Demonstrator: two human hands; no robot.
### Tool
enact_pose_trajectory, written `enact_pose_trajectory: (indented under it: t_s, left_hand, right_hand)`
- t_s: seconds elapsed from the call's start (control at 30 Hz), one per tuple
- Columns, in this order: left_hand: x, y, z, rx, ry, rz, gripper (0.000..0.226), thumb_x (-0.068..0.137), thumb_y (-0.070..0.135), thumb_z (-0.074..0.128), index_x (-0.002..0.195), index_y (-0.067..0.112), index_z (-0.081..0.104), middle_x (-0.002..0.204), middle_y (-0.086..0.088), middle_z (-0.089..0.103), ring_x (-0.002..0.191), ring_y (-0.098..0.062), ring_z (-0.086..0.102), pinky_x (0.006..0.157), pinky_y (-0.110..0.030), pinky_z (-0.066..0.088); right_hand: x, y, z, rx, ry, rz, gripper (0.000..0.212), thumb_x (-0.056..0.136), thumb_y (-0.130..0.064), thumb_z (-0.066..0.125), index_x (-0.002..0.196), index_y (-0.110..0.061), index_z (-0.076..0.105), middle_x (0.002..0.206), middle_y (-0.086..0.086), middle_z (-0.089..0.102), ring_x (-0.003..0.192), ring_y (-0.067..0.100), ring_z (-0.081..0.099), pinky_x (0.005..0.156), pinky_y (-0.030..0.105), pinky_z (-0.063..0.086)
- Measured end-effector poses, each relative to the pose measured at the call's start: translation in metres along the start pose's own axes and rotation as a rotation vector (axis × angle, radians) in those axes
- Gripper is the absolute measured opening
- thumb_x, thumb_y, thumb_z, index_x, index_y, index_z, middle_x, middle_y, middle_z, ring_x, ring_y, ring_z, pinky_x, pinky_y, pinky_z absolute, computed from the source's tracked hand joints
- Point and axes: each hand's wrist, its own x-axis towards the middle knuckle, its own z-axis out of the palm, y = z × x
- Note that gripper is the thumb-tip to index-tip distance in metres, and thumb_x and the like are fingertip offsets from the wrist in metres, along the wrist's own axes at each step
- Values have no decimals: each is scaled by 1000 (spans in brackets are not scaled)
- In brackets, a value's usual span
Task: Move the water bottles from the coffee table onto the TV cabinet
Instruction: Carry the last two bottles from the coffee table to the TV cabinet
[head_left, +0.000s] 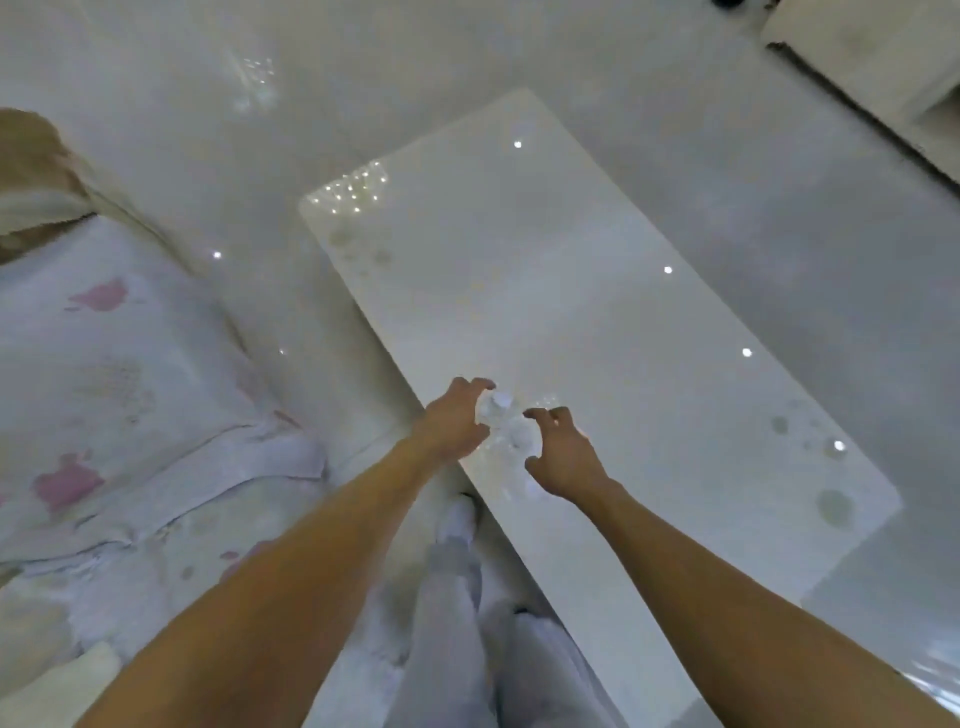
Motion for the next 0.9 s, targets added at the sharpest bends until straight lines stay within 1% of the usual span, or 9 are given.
enact_pose_trajectory:
  t_s: [0.07,0.13,0.23,0.33,0.47,0.57,0.63,0.8,0.9]
  left_hand:
    - [33,-3,6,45,-41,58,66,81,15,58,141,28,34,140,-6,39,112,-32,58,92,-38,48]
    - [57,-5,18,101,-79,123,65,81,13,59,141,27,37,141,-5,38,110,-31,59,90,-38,50]
    - [74,-4,34,202,-111,201,49,83,9,58,130,20,50,129,-7,43,106,-29,59,86,-40,52]
    - [78,-2,43,284,-79,210,29,82,4,62,110,12,59,117,-9,45,90,-29,61,79,-38,52]
    - [70,6,43,280,-120,213,27,76,10,71,100,11,61,109,-6,46,81,-26,60,72,-31,51]
    - [64,23,37,264,-141,242,30,72,18,74,99,14,61,103,-2,46,80,-25,58,72,-30,50]
    - [58,40,32,267,-169,258,30,70,20,75,97,16,63,100,-1,46,79,-22,54,70,-29,47]
    - [25,88,40,296,-242,382,26,68,19,76,91,16,67,94,2,43,77,-19,52,70,-26,42]
    - [2,122,55,354,-288,466,24,69,16,73,92,16,67,96,2,44,81,-22,56,71,-27,44]
  right_hand:
    - [19,-2,14,-8,-13,29,56,85,-17,61,137,-23,39,144,8,34,111,33,58,90,37,50]
    - [30,-1,30,-25,-27,68,56,83,-11,61,134,-21,41,141,7,34,108,32,58,86,36,51]
    - [34,5,46,-81,-5,111,42,83,-3,57,122,-13,48,127,10,40,98,30,56,73,35,50]
    - [32,15,52,-98,-8,116,35,83,1,57,116,-8,49,121,14,43,92,30,56,71,35,50]
    - [22,27,43,1,-2,186,33,80,-9,61,111,-9,49,118,11,44,89,28,56,79,41,55]
    - [2,36,26,77,34,244,37,77,-23,63,108,-14,47,112,8,46,76,25,53,73,38,54]
    - [-17,42,14,103,37,281,37,76,-28,63,108,-16,47,112,8,45,73,27,55,71,38,53]
    - [-79,69,-19,197,93,379,37,78,-27,63,110,-14,51,117,10,42,86,32,61,72,34,49]
    - [-121,94,-35,238,144,441,36,80,-24,62,112,-12,50,118,11,40,86,32,61,75,36,50]
